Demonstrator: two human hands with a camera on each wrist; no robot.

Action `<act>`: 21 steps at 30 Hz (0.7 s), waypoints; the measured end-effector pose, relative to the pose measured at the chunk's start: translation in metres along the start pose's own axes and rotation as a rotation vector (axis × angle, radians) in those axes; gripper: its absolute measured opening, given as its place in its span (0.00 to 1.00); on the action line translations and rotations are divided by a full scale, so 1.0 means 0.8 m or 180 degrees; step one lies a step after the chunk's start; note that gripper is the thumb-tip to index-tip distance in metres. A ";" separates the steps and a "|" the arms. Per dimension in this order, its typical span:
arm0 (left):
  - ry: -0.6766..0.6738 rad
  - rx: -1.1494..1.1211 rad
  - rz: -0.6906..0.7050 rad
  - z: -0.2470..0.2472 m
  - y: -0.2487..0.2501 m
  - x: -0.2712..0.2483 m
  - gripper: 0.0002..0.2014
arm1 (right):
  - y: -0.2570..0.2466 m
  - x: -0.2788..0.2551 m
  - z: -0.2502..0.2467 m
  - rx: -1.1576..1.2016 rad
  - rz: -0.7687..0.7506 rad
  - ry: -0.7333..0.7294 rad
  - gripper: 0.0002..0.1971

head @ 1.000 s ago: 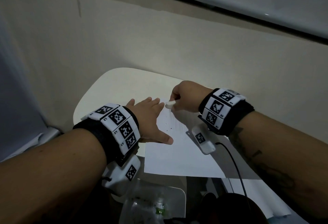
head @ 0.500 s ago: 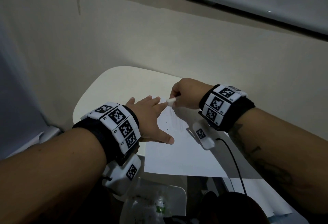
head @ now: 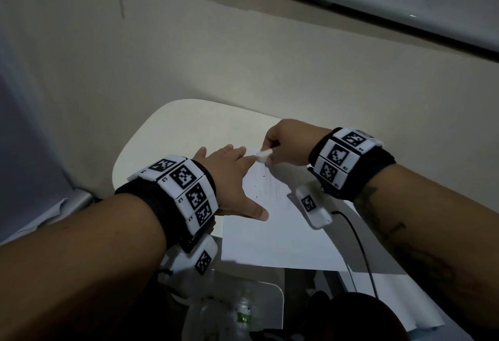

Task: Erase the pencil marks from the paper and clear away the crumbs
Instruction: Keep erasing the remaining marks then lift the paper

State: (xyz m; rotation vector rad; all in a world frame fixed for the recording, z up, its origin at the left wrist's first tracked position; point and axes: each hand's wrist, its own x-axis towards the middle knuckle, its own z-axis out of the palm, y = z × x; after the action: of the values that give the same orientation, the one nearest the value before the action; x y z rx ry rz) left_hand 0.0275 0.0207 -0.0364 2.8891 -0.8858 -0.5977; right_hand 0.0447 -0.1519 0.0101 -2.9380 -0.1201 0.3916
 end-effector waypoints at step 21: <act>0.0009 0.0029 -0.0013 0.000 -0.001 0.003 0.62 | -0.010 -0.016 -0.008 -0.0192 0.0048 -0.0170 0.11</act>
State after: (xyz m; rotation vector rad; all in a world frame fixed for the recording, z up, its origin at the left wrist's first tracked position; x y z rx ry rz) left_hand 0.0295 0.0199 -0.0376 2.8997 -0.8849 -0.5913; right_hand 0.0334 -0.1461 0.0210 -2.9902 -0.1187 0.4771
